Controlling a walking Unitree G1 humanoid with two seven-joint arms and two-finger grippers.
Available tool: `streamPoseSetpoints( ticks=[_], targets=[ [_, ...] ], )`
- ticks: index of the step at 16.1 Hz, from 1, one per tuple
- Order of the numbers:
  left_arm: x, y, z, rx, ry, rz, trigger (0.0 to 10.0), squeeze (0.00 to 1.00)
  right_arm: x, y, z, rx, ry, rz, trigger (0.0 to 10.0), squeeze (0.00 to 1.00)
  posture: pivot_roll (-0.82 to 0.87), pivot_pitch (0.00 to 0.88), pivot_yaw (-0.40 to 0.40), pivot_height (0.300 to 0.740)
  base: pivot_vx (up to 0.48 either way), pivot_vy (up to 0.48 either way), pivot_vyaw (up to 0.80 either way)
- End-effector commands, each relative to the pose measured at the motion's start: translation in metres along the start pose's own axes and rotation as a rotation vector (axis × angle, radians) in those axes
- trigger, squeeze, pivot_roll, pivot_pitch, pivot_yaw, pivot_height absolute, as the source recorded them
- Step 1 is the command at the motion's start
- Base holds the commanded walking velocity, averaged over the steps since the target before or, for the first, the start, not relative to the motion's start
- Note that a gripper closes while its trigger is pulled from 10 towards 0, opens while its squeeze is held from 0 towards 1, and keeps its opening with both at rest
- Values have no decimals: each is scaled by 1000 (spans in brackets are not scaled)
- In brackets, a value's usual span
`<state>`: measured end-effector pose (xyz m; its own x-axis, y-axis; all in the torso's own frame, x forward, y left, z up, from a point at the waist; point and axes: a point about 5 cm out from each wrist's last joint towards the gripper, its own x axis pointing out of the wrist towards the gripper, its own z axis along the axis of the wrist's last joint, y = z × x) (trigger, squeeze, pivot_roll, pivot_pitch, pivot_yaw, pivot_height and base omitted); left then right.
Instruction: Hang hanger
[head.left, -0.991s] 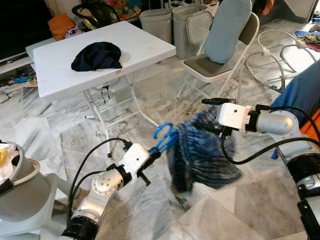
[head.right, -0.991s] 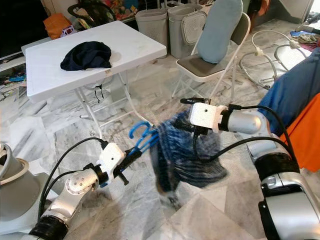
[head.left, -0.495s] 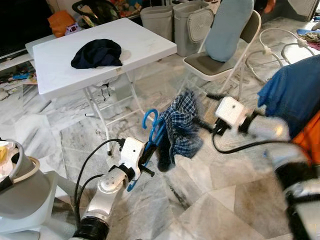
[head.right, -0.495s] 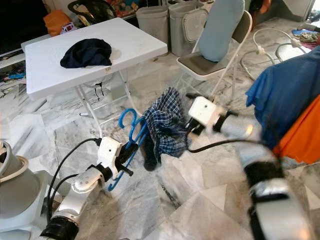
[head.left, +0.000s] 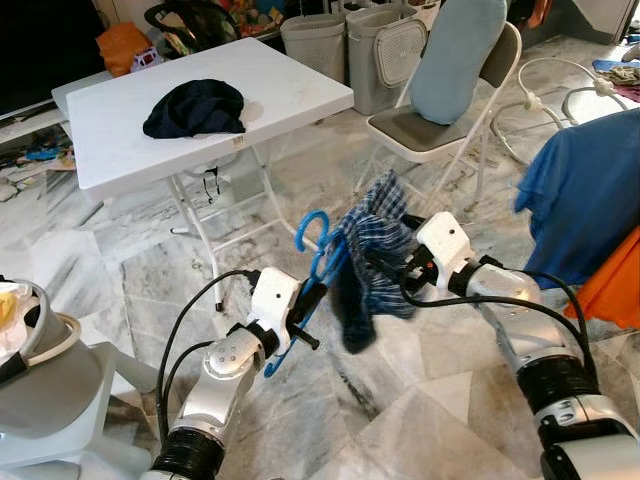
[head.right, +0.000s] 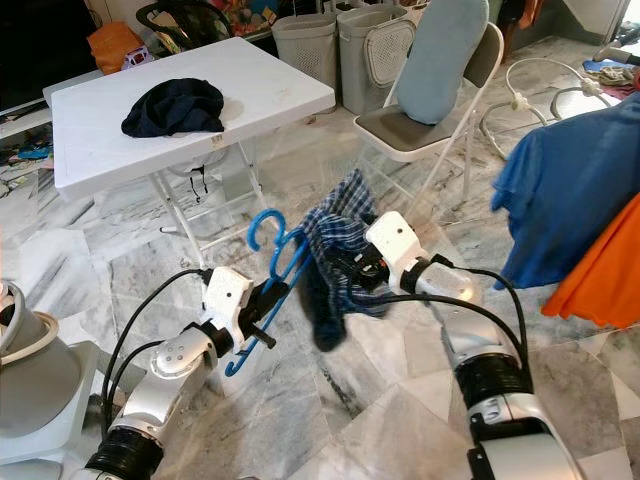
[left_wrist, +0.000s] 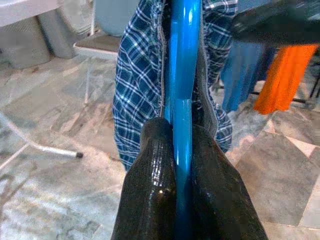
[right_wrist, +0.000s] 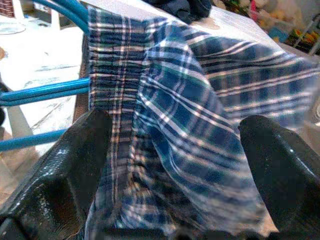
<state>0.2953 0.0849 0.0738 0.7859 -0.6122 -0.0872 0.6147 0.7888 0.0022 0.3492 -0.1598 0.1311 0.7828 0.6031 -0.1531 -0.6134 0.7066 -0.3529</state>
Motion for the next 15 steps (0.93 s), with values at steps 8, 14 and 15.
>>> streamPoseSetpoints(
  ticks=[8, 14, 15],
  targets=[
    [-5, -4, 15, 8, -57, -43, 0, 0, 9, -2, 0, 2, 36, -111, 0, 0, -120, 0, 122, 740, 0, 0, 0],
    [-8, -4, 17, 10, -58, -48, 0, 0, 5, -10, -8, 54, 65, -183, 0, 0, -120, 0, 119, 740, 0, 0, 0],
    [-8, -4, 17, 10, -57, -51, 0, 0, 5, -11, -9, 80, 66, -198, 0, 0, -120, 0, 118, 740, 0, 0, 0]
  ],
)
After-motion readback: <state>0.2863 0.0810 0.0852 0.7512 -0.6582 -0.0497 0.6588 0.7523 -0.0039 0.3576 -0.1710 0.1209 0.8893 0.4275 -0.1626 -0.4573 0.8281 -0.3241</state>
